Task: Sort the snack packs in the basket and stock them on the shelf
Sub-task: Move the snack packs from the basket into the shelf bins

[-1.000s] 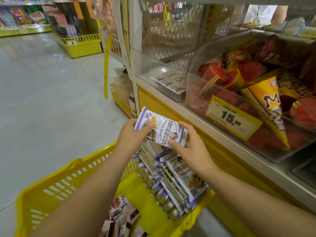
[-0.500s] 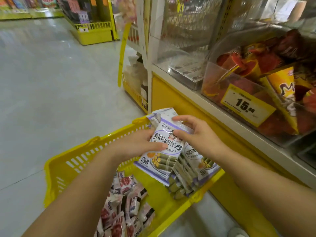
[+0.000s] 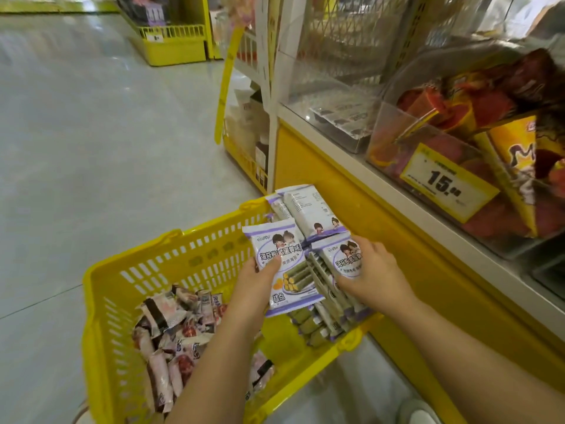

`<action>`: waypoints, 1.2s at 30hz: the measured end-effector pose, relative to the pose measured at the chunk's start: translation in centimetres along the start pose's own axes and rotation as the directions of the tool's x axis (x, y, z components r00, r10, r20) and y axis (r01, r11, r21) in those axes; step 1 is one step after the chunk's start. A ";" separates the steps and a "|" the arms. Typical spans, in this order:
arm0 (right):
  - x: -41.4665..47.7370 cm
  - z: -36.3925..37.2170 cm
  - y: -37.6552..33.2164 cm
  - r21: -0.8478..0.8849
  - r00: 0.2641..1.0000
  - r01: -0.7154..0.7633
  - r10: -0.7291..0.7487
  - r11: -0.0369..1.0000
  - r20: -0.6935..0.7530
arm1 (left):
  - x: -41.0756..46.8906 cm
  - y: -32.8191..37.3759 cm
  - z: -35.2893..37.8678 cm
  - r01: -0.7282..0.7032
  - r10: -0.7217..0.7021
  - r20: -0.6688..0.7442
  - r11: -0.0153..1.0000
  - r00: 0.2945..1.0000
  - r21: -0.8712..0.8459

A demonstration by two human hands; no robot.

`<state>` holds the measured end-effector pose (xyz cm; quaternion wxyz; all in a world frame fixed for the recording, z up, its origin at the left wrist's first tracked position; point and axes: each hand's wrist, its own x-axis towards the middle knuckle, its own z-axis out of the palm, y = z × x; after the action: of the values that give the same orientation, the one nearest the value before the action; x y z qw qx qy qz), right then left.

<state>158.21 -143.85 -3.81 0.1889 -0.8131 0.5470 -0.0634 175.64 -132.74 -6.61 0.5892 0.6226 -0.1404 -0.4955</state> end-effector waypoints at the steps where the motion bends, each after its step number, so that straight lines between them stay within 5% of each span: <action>1: 0.0 -0.1 0.0 0.035 1.000 -0.010 0.011 0.999 -0.014 | -0.1 -0.3 0.3 0.005 -0.005 0.003 1.000 1.000 -0.017; 8: -1.3 -2.9 -1.6 0.253 0.983 0.013 0.033 0.967 -0.179 | -0.5 1.3 1.5 -0.031 0.030 -0.008 0.999 1.000 -0.036; 13: -3.6 -8.1 -6.1 0.496 0.946 0.228 -0.070 0.838 -0.316 | -2.6 7.0 4.2 -0.174 0.179 0.100 0.983 0.979 -0.054; 21: -7.3 -19.0 -9.5 0.457 0.839 0.410 -0.129 0.790 -0.529 | -10.6 16.8 9.2 -0.351 0.365 0.205 0.931 0.908 -0.103; 25: -10.0 -23.9 -10.0 0.539 0.800 0.505 -0.130 0.674 -0.586 | -15.6 19.9 10.8 -0.485 0.469 0.398 0.872 0.789 -0.065; 30: -14.8 -30.6 -9.3 0.560 0.765 0.574 -0.147 0.597 -0.627 | -21.5 23.5 13.1 -0.668 0.594 0.432 0.743 0.679 0.029; 36: -21.0 -41.5 -6.3 0.763 0.899 0.435 -0.283 0.478 -0.334 | -27.6 28.4 15.6 -0.806 0.574 0.702 0.593 0.423 0.001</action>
<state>142.58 -132.40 38.94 0.4825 -0.7176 0.2834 -0.4147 162.13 -128.62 33.49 0.5393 0.3889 -0.6601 -0.3496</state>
